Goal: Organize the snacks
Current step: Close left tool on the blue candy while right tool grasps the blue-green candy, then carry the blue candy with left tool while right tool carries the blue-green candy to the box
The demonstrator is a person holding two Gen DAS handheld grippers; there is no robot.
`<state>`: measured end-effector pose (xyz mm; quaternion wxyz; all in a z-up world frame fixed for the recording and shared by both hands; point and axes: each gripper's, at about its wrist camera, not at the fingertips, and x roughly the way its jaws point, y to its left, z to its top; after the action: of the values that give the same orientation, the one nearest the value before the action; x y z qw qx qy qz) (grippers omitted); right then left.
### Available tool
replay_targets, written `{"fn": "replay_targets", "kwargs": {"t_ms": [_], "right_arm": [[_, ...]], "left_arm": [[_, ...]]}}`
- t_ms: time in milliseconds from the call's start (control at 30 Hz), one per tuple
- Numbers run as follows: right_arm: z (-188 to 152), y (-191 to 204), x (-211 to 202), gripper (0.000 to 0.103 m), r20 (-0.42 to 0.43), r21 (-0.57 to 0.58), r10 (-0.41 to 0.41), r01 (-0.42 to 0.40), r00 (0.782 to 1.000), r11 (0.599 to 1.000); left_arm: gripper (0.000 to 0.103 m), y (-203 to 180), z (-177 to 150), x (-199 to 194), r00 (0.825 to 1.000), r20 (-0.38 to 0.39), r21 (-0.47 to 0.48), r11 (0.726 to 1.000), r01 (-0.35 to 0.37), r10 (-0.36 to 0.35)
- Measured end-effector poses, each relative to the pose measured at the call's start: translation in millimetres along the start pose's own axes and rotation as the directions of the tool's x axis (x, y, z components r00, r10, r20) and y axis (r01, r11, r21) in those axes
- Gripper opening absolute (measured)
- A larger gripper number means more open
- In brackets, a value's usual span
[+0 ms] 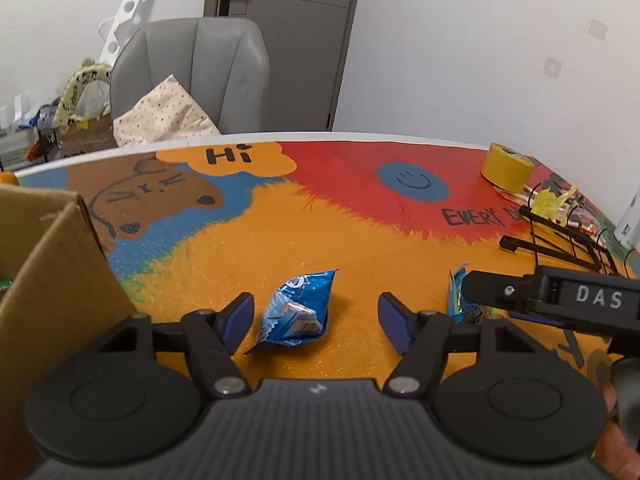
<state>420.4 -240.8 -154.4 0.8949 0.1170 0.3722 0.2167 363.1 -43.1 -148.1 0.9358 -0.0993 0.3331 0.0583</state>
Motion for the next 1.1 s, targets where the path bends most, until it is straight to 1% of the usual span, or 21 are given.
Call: {"fn": "replay_targets", "kwargs": {"t_ms": [33, 67, 100, 133, 167, 200, 267, 333, 467, 700, 900, 1100], "right_arm": [[0, 1, 2, 0.065, -0.004, -0.004, -0.005, 0.005, 1.0, 1.0], [0, 2, 5, 0.064, -0.006, -0.008, -0.009, 0.009, 1.0, 1.0], [-1, 3, 6, 0.059, 0.001, -0.019, -0.016, 0.016, 1.0, 1.0], [-1, 5, 7, 0.054, 0.0, -0.028, -0.025, 0.025, 1.0, 0.999], [0, 5, 7, 0.051, -0.004, -0.028, -0.025, 0.025, 1.0, 0.999], [0, 5, 7, 0.034, -0.014, -0.02, -0.017, 0.016, 1.0, 1.0], [1, 3, 6, 0.03, -0.036, -0.001, 0.005, -0.005, 0.999, 1.0], [-2, 6, 0, 0.026, -0.033, -0.016, 0.004, -0.005, 0.999, 1.0], [-9, 13, -15, 0.024, -0.018, -0.004, 0.032, -0.032, 0.999, 0.999], [-12, 32, -48, 0.024, 0.02, 0.015, 0.068, -0.069, 0.997, 0.998], [-17, 53, -76, 0.024, 0.055, 0.002, 0.079, -0.08, 0.995, 0.997], [-21, 82, -96, 0.024, 0.075, -0.039, 0.112, -0.109, 0.991, 0.993]], "left_arm": [[0.064, 0, 0, 1, 1.0, 0.004, 0.001, 1.0, -0.004, 0.004], [0.058, 0, 0, 2, 1.0, 0.006, 0.003, 1.0, -0.01, 0.01], [0.049, 0, 0, 3, 1.0, 0.001, -0.001, 1.0, -0.007, 0.007], [0.043, 1, -1, 5, 1.0, -0.012, -0.009, 1.0, 0.002, -0.002], [0.028, 2, -2, 7, 1.0, -0.027, -0.015, 1.0, 0.014, -0.015], [0.028, 2, -3, 6, 0.999, -0.023, -0.019, 1.0, 0.022, -0.022], [0.027, 4, -4, 1, 0.998, -0.029, -0.036, 0.998, 0.05, -0.051], [0.027, 2, -7, -6, 0.998, -0.024, -0.028, 0.997, 0.065, -0.066], [0.027, 2, -8, -25, 0.997, -0.012, -0.037, 0.996, 0.076, -0.077], [0.027, 0, -3, -66, 0.995, 0.027, -0.021, 0.995, 0.097, -0.097], [0.027, 8, 2, -108, 0.992, 0.073, -0.021, 0.994, 0.107, -0.105], [0.027, 20, 4, -143, 0.989, 0.112, -0.032, 0.994, 0.103, -0.099]]}}
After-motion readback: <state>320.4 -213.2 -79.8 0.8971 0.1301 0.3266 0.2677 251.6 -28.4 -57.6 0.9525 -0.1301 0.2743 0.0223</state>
